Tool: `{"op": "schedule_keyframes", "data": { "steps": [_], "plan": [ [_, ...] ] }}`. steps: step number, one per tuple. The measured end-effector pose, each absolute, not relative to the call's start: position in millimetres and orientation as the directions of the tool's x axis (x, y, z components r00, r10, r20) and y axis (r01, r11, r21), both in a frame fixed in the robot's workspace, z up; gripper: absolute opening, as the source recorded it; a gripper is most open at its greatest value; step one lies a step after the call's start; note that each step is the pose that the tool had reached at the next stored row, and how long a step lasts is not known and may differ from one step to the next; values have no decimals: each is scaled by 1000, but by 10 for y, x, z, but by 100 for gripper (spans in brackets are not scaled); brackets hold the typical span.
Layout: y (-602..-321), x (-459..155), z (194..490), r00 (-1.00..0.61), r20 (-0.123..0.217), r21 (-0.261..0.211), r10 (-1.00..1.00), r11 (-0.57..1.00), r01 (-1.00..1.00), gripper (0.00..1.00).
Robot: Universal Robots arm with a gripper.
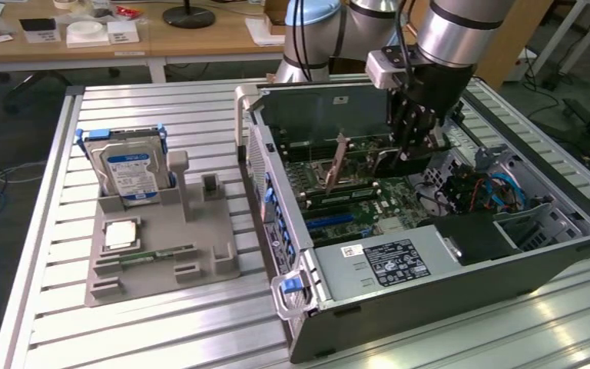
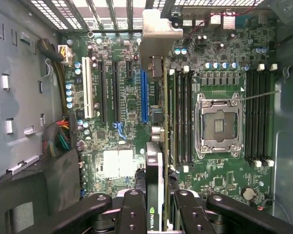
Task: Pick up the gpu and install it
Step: 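Insert the gpu into the slot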
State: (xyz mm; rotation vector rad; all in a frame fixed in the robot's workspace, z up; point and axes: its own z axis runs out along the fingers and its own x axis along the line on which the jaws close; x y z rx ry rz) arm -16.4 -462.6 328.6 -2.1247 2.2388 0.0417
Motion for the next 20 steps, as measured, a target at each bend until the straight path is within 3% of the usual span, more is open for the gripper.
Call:
{"op": "schedule_keyframes", "data": {
  "steps": [20],
  "plan": [
    [-4699,-288,3178,-28,-58,-18,-998,29,-999,27]
  ]
}}
